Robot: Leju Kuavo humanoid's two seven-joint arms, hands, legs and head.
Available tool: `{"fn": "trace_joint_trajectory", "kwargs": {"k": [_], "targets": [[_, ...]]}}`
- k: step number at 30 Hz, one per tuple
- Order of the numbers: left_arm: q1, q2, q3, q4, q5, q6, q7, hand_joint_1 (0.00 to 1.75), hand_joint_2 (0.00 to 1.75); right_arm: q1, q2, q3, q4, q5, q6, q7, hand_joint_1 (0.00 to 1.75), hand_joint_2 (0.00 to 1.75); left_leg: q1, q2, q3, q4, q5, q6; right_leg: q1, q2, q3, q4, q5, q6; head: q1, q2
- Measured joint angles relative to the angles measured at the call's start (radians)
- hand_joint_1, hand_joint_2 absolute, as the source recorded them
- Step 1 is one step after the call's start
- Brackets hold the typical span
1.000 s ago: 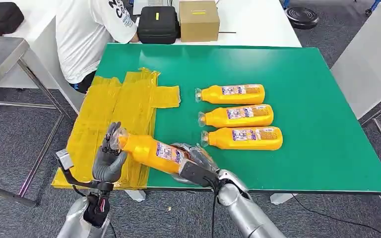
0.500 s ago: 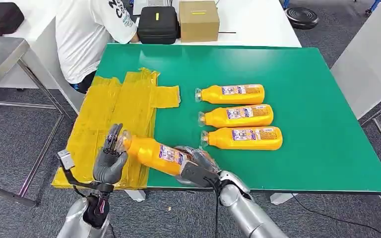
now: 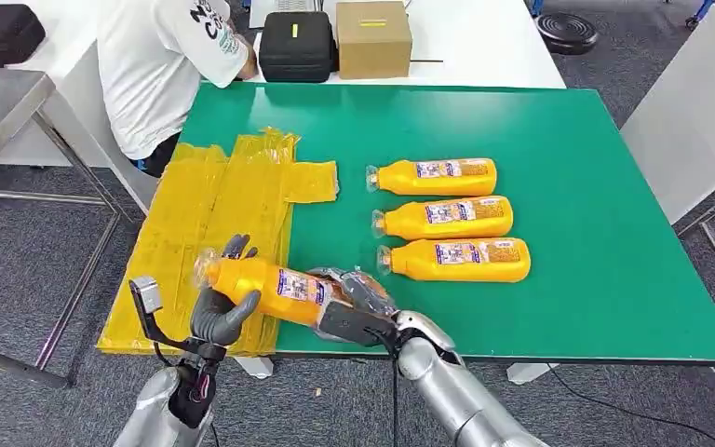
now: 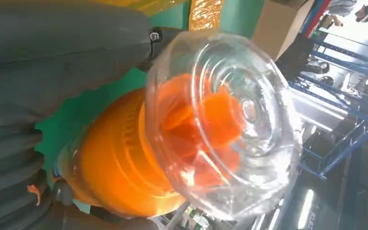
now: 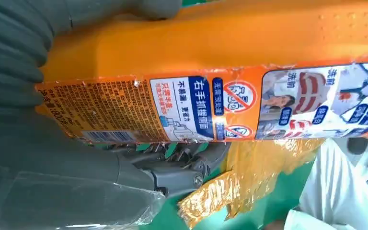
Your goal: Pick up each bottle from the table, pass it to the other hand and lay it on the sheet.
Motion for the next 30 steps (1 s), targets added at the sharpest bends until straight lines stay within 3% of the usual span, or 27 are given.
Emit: {"fn": "trace_joint_trajectory", "kwargs": {"k": [15,30], "targets": [[0.0,0.007,0.001,0.015,0.027,0.01,0.007,0.0,1.75,-0.043,0.0,0.08,0.052,0.047,0.044,0.034,1.75,1.75,0.0,0.0,0.0,0.0,0.0,0.0,0.0,0.0,0.0,0.0,0.0,0.0,0.0,0.0],[0.006,0.012,0.016,0.015,0.009,0.009,0.009,0.0,1.75,-0.064,-0.005,0.098,0.112,0.064,0.013,0.045,1.75,1.75,0.0,0.0,0.001,0.0,0.0,0.0,0.0,0.0,0.001,0.0,0.0,0.0,0.0,0.0]]}}
